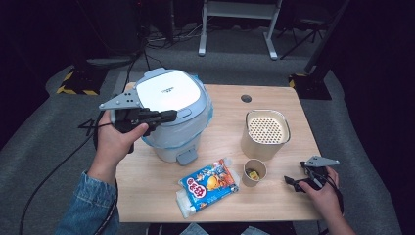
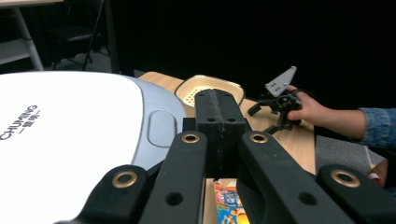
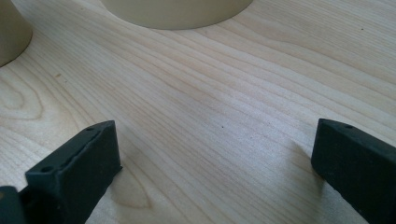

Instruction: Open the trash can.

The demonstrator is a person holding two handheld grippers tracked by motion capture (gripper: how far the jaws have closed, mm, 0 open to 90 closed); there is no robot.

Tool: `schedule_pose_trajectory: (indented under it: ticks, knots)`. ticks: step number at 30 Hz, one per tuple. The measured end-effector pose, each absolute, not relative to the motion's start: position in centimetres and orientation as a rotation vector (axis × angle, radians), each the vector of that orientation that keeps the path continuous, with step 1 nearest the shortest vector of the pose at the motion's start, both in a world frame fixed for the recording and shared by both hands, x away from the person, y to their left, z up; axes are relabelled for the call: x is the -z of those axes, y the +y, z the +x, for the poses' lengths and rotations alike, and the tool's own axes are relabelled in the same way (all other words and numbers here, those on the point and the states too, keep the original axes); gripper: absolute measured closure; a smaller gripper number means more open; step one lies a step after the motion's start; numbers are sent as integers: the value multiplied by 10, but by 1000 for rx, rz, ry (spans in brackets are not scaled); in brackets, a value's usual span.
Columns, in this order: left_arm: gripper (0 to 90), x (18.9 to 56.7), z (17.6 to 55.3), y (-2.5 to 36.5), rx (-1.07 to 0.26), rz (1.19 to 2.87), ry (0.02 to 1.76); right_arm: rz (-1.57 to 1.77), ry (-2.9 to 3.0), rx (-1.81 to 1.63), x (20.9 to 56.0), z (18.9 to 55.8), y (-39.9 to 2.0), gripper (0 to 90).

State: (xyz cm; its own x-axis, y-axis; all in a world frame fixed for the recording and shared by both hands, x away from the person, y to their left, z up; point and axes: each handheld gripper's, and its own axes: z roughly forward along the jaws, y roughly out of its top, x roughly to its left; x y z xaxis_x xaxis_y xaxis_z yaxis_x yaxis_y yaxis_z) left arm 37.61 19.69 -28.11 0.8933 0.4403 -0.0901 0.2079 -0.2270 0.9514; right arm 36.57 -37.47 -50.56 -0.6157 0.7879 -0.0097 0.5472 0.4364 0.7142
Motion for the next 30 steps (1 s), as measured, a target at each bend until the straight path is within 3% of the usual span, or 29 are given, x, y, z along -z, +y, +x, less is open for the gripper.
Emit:
schedule_pose_trajectory:
  ticks: [30]
  knots:
    - [900, 283, 394, 165, -359, 1981, 634, 1141, 2351, -982, 506, 366, -375, 15]
